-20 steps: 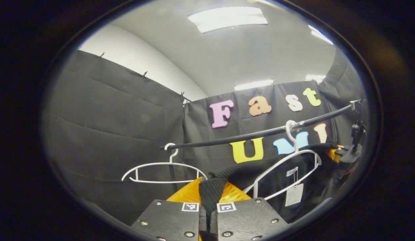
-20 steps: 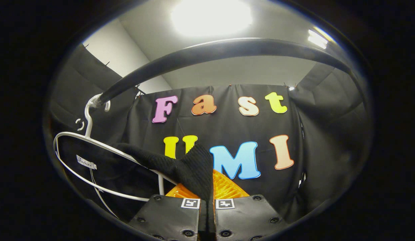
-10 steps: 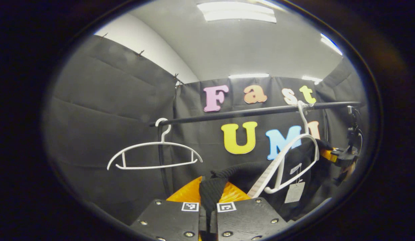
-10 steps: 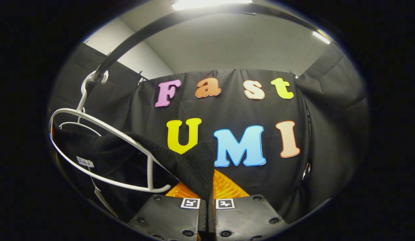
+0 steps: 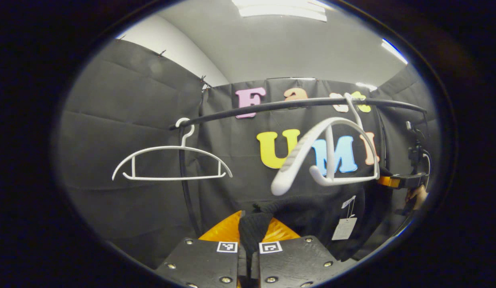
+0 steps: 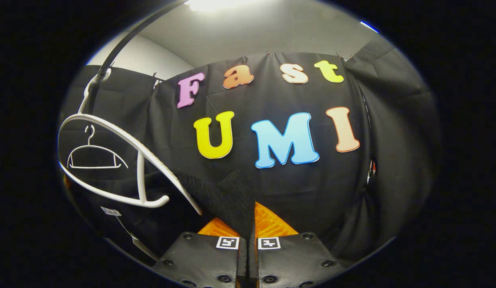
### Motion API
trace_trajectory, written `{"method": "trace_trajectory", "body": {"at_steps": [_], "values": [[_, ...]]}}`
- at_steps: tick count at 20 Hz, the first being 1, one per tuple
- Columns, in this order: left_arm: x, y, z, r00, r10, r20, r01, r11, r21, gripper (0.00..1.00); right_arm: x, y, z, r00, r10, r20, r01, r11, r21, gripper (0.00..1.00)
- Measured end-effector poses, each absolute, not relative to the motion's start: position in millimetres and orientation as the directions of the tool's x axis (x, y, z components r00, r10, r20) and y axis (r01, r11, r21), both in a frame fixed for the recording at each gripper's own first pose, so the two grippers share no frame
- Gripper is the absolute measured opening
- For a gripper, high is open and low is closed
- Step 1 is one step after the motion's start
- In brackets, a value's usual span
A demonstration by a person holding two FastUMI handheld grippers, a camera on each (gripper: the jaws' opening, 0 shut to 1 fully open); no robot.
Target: Grasp the clothes on the hanger with both hands and then place them into the laundry hamper below.
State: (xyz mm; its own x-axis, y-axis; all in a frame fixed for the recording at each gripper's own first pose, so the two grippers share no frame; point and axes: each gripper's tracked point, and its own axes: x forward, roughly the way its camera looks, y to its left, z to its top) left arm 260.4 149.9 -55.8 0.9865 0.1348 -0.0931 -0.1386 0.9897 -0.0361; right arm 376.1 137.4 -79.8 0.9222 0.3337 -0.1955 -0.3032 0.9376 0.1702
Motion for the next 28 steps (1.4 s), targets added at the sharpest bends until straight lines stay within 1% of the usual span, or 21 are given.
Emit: {"method": "trace_trajectory", "body": {"at_steps": [1, 7, 9, 10, 11, 13, 17, 21, 23, 25, 27, 28], "values": [[261.7, 146.7, -60.5, 0.986, 0.133, -0.101, -0.138, 0.99, -0.035, 0.05, 371.4, 134.8, -83.6, 0.921, 0.332, -0.204, -0.301, 0.939, 0.168, 0.03], [244.5, 137.5, -90.7, 0.982, 0.115, -0.151, -0.122, 0.992, -0.039, 0.05, 341.2, 123.7, -102.9, 0.913, 0.319, -0.253, -0.283, 0.944, 0.167, 0.02], [244.2, 126.5, -101.7, 0.98, 0.105, -0.171, -0.112, 0.993, -0.032, 0.05, 331.0, 119.3, -116.1, 0.908, 0.311, -0.281, -0.275, 0.948, 0.163, 0.04], [241.3, 120.7, -107.4, 0.978, 0.096, -0.183, -0.103, 0.994, -0.029, 0.05, 324.0, 120.1, -123.3, 0.902, 0.315, -0.295, -0.275, 0.946, 0.169, 0.02], [233.2, 115.9, -113.6, 0.977, 0.08, -0.197, -0.089, 0.995, -0.034, 0.06, 314.7, 120.9, -133.7, 0.89, 0.322, -0.324, -0.279, 0.945, 0.171, 0.04], [215.8, 110.7, -122.2, 0.975, 0.064, -0.213, -0.071, 0.997, -0.025, 0.05, 295.9, 121.8, -146.2, 0.88, 0.325, -0.347, -0.286, 0.945, 0.16, 0.04], [188.8, 85.7, -135.3, 0.973, 0.009, -0.233, -0.008, 1.0, 0.008, 0.06, 256.0, 132.3, -154.6, 0.865, 0.348, -0.362, -0.32, 0.937, 0.139, 0.04], [186.3, 55.1, -137.6, 0.971, -0.064, -0.232, 0.062, 0.998, -0.014, 0.07, 212.7, 160.1, -151.6, 0.835, 0.411, -0.366, -0.392, 0.911, 0.13, 0.03], [193.4, 39.7, -133.2, 0.969, -0.098, -0.225, 0.097, 0.995, -0.016, 0.07, 188.5, 178.1, -146.3, 0.815, 0.455, -0.359, -0.445, 0.888, 0.116, 0.04], [191.9, 23.1, -127.8, 0.969, -0.132, -0.211, 0.129, 0.991, -0.027, 0.07, 167.8, 197.5, -138.1, 0.793, 0.5, -0.348, -0.499, 0.861, 0.1, 0.02], [177.8, 14.8, -120.4, 0.968, -0.16, -0.192, 0.154, 0.987, -0.043, 0.07, 147.9, 212.7, -129.8, 0.774, 0.537, -0.336, -0.542, 0.836, 0.087, 0.04], [169.4, 11.8, -115.6, 0.968, -0.172, -0.185, 0.166, 0.985, -0.043, 0.05, 139.8, 217.8, -125.2, 0.766, 0.551, -0.33, -0.556, 0.827, 0.091, 0.03]]}}
